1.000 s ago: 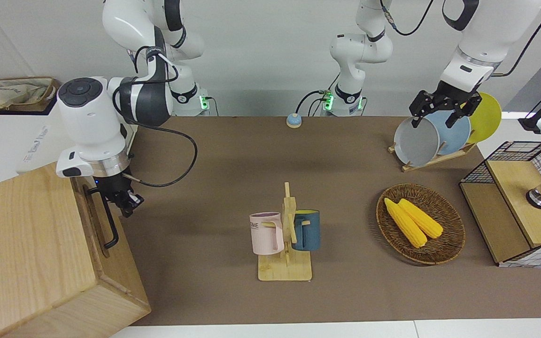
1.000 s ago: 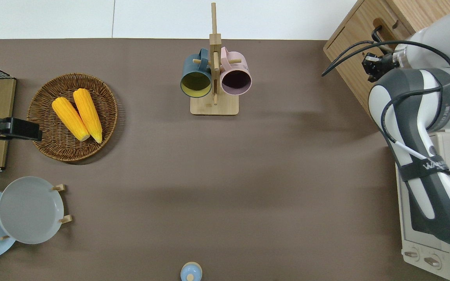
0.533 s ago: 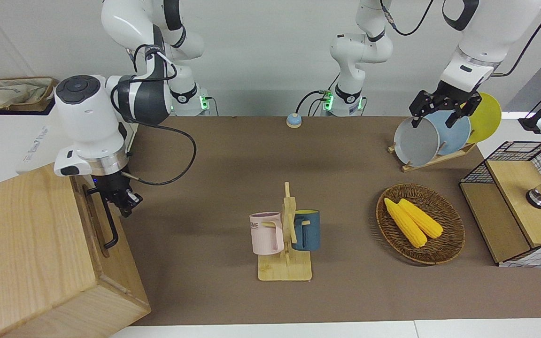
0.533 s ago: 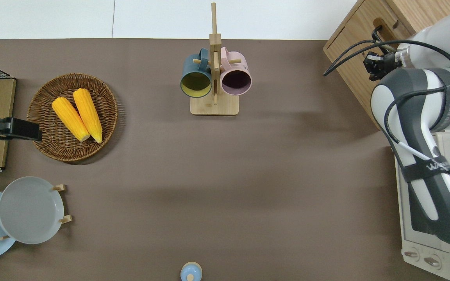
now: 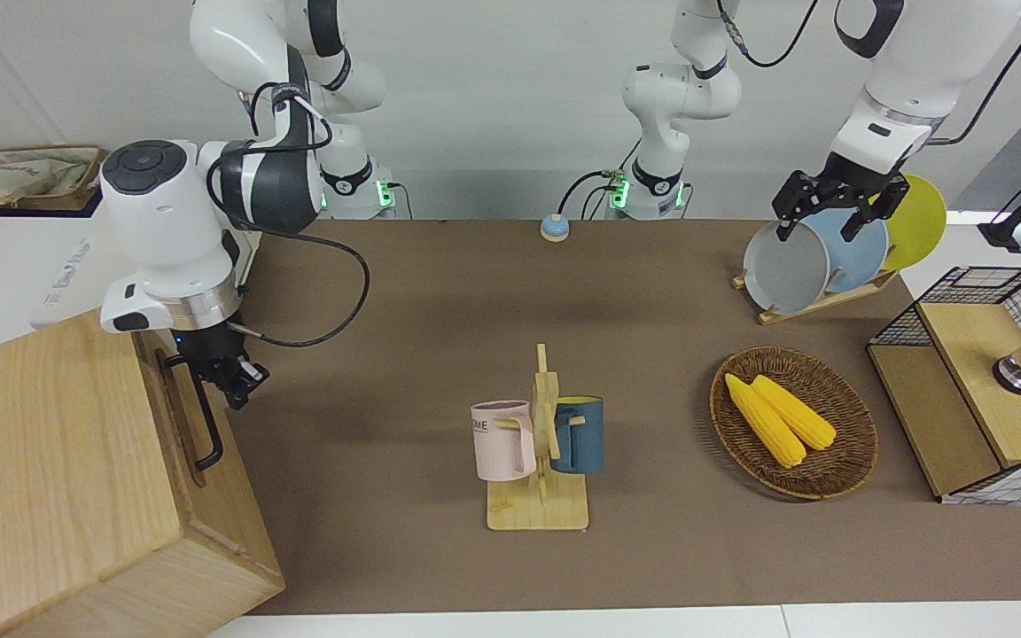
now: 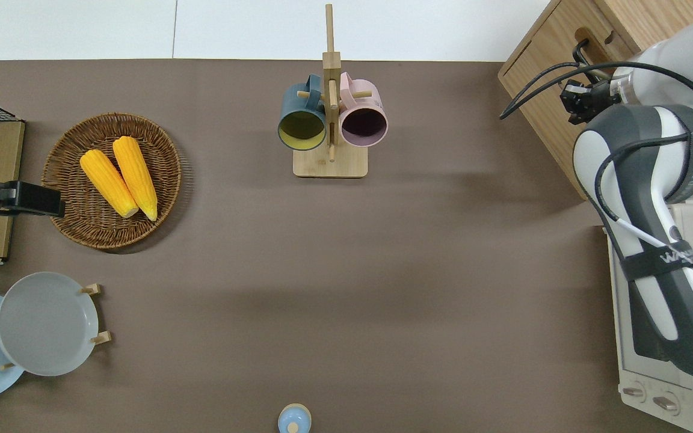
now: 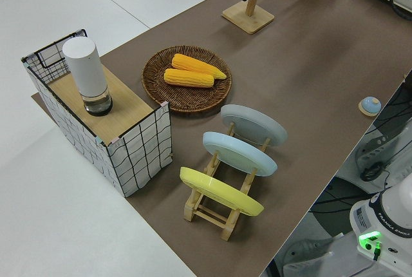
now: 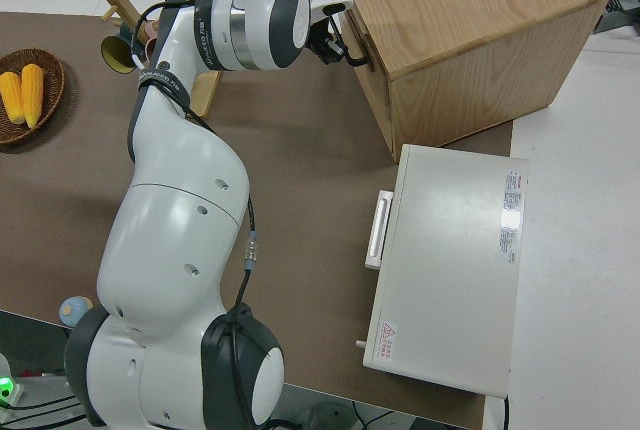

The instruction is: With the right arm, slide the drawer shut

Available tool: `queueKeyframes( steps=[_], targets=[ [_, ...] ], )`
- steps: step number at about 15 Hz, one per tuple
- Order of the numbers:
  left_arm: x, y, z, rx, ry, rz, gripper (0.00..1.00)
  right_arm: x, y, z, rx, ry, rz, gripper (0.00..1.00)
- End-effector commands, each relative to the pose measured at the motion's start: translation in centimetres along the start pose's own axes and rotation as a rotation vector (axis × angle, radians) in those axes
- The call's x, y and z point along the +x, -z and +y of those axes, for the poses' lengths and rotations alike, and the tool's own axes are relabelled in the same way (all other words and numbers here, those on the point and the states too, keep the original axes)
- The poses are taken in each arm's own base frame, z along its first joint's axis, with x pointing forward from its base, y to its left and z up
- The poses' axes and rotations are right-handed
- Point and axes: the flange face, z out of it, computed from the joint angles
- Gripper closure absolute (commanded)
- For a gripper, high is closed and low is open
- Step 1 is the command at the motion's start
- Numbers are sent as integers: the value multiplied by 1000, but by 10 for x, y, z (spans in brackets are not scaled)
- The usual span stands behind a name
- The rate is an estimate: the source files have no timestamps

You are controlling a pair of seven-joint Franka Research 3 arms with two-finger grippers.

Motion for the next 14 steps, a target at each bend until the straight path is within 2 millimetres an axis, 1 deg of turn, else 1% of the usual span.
queueKeyframes(
  steps=[1, 4, 7, 8, 10, 12, 14],
  targets=[
    [4, 2, 0, 16, -8, 7, 5, 2, -2, 1, 9, -7, 2, 1000],
    [4, 2, 0, 16, -8, 7, 2, -19, 2, -21, 2, -46, -46, 1000],
    [4, 2, 0, 16, -8, 7, 5, -37, 8, -35, -23, -54, -95, 1000],
    [4, 2, 0, 16, -8, 7, 5, -46, 13, -43, -26, -37, -105, 1000],
    [4, 2, 0, 16, -8, 7, 5, -57, 21, -52, -32, -12, -115, 1000],
    [4, 2, 0, 16, -8, 7, 2, -70, 34, -64, -35, 35, -123, 1000],
    [4, 2, 0, 16, -8, 7, 5, -84, 49, -71, -40, 61, -133, 1000]
  ],
)
